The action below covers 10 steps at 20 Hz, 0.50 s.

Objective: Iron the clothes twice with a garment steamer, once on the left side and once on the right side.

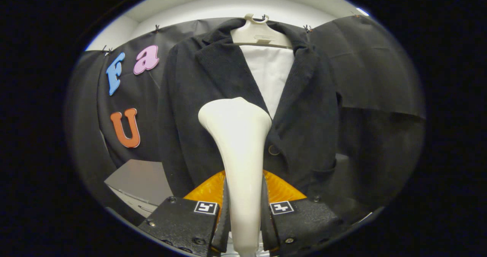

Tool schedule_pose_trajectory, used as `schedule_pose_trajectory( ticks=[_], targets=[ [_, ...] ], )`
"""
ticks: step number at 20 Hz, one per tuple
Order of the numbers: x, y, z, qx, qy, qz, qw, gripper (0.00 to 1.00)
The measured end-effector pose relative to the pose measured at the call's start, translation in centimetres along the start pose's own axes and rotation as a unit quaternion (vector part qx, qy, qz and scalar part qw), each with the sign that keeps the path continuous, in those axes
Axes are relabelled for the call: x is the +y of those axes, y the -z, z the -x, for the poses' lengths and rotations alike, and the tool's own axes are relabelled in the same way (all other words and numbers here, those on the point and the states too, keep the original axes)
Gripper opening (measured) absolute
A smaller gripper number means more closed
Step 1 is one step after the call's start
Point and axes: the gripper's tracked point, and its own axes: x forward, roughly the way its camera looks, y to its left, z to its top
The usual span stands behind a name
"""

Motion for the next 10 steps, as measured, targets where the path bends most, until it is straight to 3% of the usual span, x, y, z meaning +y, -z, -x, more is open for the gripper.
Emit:
schedule_pose_trajectory(
  ticks=[10],
  targets=[
    [0.1, 5.9, 0.1, 0.048, 0.01, -0.005, 0.999, 0.37]
  ],
)
